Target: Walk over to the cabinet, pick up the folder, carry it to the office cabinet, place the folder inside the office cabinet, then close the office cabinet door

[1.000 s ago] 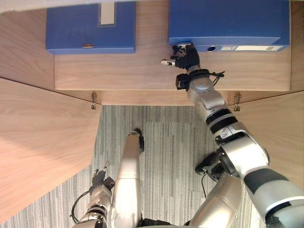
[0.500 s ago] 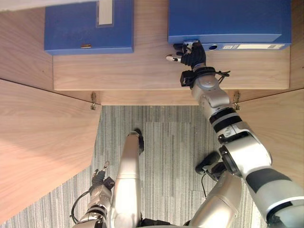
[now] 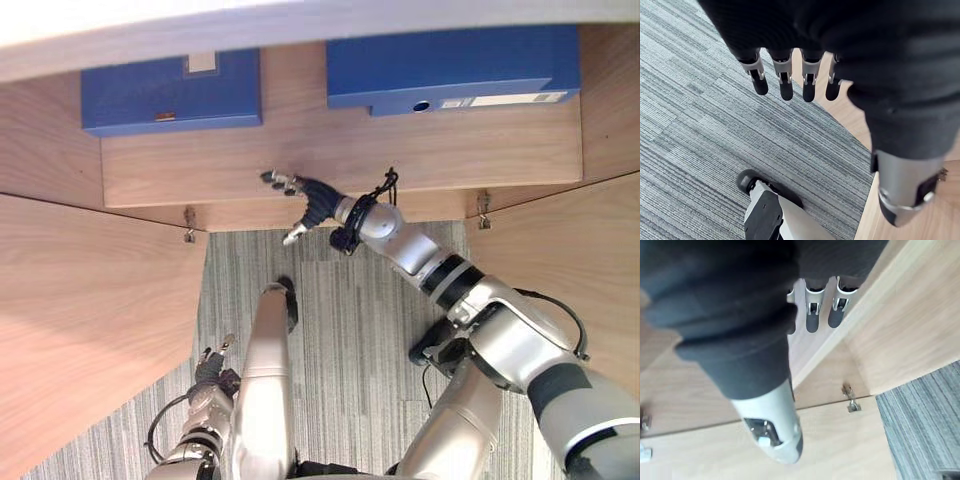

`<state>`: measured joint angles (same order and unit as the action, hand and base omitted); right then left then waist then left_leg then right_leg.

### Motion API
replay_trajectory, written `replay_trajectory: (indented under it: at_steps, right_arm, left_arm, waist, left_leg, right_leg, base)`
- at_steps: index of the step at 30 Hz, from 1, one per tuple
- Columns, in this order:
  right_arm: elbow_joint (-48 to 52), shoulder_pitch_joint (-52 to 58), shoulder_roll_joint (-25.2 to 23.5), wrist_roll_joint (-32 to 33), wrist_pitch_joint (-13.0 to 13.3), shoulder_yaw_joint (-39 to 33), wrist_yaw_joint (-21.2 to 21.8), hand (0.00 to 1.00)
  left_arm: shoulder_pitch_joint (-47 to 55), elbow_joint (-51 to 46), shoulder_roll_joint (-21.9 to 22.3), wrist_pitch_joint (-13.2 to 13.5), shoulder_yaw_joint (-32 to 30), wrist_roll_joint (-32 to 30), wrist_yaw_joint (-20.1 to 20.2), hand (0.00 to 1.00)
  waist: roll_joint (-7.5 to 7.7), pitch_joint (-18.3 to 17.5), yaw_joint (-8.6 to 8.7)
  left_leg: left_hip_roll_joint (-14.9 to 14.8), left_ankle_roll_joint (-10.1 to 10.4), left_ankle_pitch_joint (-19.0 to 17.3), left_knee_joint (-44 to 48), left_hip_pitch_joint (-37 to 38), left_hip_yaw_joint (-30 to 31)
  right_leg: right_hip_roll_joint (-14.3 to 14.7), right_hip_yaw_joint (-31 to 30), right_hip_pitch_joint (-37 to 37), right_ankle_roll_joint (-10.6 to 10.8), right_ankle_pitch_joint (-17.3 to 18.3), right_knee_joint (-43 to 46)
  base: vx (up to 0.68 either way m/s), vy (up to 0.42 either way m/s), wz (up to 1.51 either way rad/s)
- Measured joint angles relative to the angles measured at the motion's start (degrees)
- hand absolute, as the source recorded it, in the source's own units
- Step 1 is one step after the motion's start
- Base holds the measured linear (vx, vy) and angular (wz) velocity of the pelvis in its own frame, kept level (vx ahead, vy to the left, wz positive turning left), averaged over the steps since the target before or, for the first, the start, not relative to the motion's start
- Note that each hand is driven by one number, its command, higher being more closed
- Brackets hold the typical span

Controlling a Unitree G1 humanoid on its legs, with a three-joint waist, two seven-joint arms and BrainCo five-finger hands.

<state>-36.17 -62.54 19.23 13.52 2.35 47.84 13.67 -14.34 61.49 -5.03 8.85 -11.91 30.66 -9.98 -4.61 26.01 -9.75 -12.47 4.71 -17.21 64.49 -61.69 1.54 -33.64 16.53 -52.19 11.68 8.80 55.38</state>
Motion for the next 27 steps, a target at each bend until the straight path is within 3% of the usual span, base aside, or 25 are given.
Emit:
replay_trajectory:
  at_steps: [4,8,10,16,22,27]
  right_arm:
    - [-7.69,5.50,-0.17,-5.95,-3.52,3.79,2.57,0.00]
    - [-6.61,6.30,-0.84,-5.78,-3.54,1.06,1.62,0.00]
    - [-6.21,5.99,-3.19,-3.35,-2.85,-7.35,-2.56,0.00]
    - [-6.34,6.90,-9.39,6.18,-2.32,-16.19,-13.45,0.00]
    - [-6.20,7.39,-16.36,8.08,-2.50,-24.04,-23.30,0.00]
    - [-6.10,6.35,-18.35,8.07,-2.48,-26.32,-27.77,0.00]
  left_arm:
    - [-0.51,0.20,0.38,-0.32,0.37,-2.03,1.06,0.00]
    - [-0.55,1.14,0.35,-0.67,-0.21,-2.44,1.57,0.00]
    - [-0.54,1.12,0.49,-0.68,-1.21,-3.18,1.60,0.00]
    - [-0.41,0.88,1.18,-0.58,-4.41,-3.15,0.23,0.00]
    - [-0.21,-2.47,2.36,-0.40,-6.16,-3.05,-2.08,0.00]
    - [0.06,-3.21,2.53,-0.39,-7.65,-2.86,-3.89,0.00]
  waist:
    - [-0.01,0.00,-2.09]
    - [0.00,0.00,-2.16]
    - [-0.01,0.00,-2.18]
    - [-0.04,0.02,-2.34]
    - [-0.31,0.05,-2.49]
    - [-0.84,0.05,-2.48]
  left_leg:
    - [0.36,-0.04,0.15,-0.33,-0.17,0.83]
    - [0.45,-0.05,0.16,-0.33,-0.07,0.89]
    - [0.41,-0.06,0.17,-0.32,0.00,0.90]
    - [0.33,-0.14,0.29,-0.29,-0.23,0.92]
    - [0.40,0.49,0.77,-0.05,-1.41,1.49]
    - [0.32,0.38,1.49,0.21,-3.17,1.56]
  right_leg:
    - [-0.13,1.52,1.44,-0.13,-0.17,-0.93]
    - [-0.38,1.61,1.63,-0.10,-0.21,-0.89]
    - [-0.34,1.61,1.63,-0.13,-0.23,-0.85]
    - [-0.37,1.67,1.42,-0.25,-0.38,-0.93]
    - [-0.81,1.81,0.78,-0.26,-0.33,-0.23]
    - [-1.38,1.64,-1.01,-0.59,-0.34,1.05]
  base:
    - [0.05,0.003,0.10]
    - [0.03,0.007,0.03]
    - [0.00,0.000,0.00]
    - [0.00,0.000,0.00]
    - [-0.01,-0.010,0.03]
    - [-0.01,-0.026,0.04]
